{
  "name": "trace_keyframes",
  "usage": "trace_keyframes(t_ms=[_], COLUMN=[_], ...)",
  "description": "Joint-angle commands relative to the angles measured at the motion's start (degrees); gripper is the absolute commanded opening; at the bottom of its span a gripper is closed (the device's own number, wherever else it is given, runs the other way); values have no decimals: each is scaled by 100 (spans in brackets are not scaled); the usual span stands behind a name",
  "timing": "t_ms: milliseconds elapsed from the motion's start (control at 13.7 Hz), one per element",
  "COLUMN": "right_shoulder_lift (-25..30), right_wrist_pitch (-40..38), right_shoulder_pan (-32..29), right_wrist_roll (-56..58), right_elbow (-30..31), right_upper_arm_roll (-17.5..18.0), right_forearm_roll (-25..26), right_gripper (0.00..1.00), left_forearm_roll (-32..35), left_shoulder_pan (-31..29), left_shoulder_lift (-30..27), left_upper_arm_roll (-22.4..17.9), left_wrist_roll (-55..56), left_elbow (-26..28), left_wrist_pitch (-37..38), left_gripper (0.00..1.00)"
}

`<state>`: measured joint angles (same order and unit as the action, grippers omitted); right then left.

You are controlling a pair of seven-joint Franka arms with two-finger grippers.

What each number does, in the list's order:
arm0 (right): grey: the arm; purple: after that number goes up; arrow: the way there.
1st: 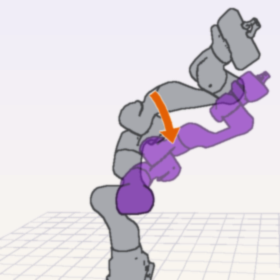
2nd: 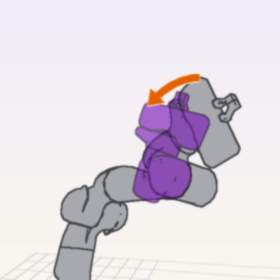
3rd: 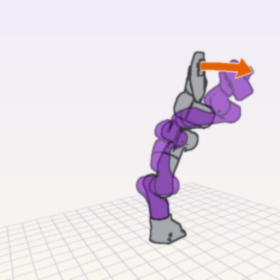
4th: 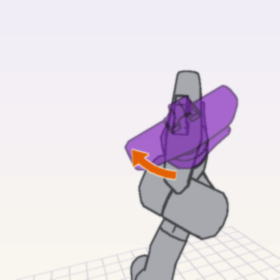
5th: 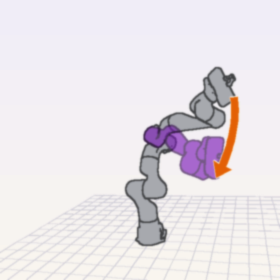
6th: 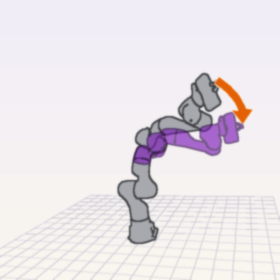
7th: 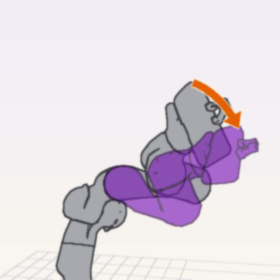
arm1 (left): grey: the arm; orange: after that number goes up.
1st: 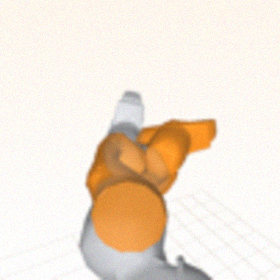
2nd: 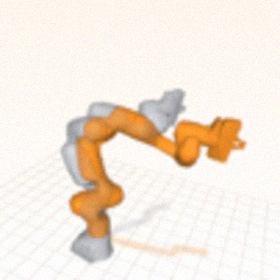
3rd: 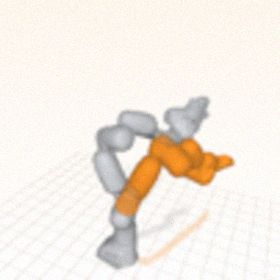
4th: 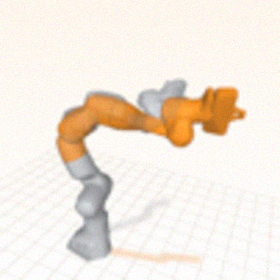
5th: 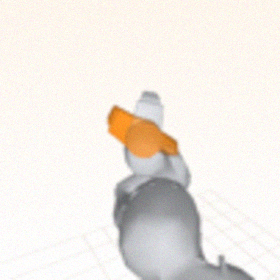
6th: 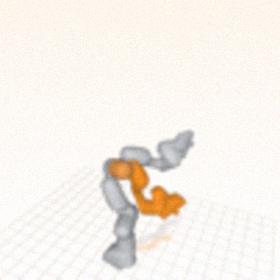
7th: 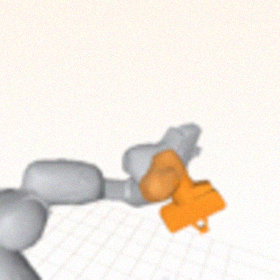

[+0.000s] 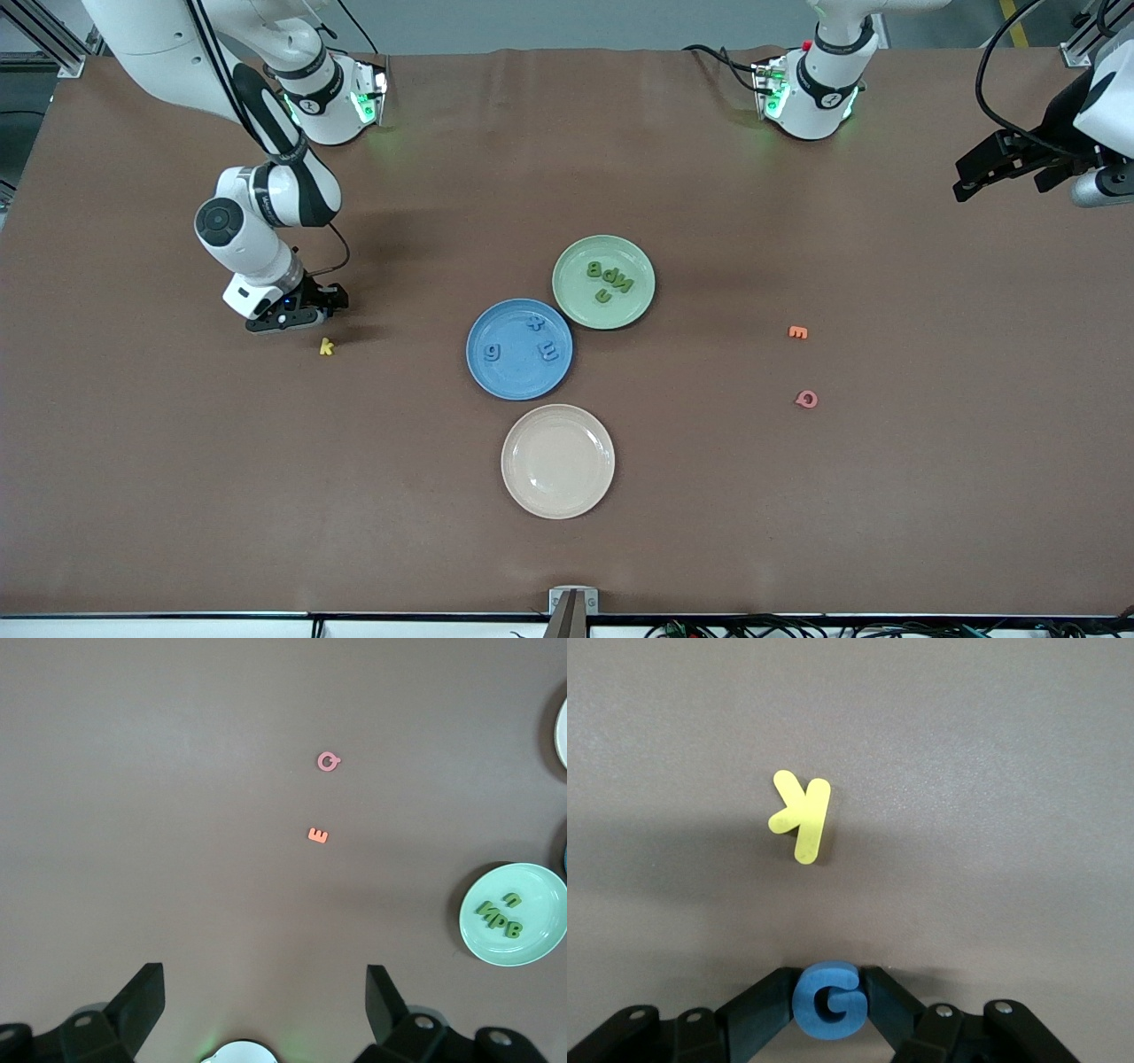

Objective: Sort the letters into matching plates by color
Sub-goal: 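Lift the blue G with the right gripper and carry it toward the blue plate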

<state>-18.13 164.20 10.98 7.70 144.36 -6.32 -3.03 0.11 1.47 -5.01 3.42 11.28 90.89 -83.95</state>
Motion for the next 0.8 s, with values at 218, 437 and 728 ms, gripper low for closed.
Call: trace_keyframes(t_ms=[218, 437, 728], right_shoulder_lift=[-24, 72, 248], right_wrist_pitch=[-151, -625, -1406], right_shoulder_pan=[-114, -114, -35], right_wrist_roll=[-146, -163, -496], right_elbow=[-100, -294, -627], right_upper_arm_roll=[96, 105, 140], right_forearm_roll=[-13, -13, -22], right_gripper=[1, 1, 1], left_forearm_roll=[-11, -11, -11], left_shoulder_pan=[-51, -59, -42], left_shoulder_lift=[-88, -53, 0], left_upper_arm_roll=[19, 27, 27], left_wrist_roll=[-91, -91, -91], left_elbow=[104, 122, 113], left_wrist_pitch=[-95, -104, -271], left_gripper=[100, 100, 100])
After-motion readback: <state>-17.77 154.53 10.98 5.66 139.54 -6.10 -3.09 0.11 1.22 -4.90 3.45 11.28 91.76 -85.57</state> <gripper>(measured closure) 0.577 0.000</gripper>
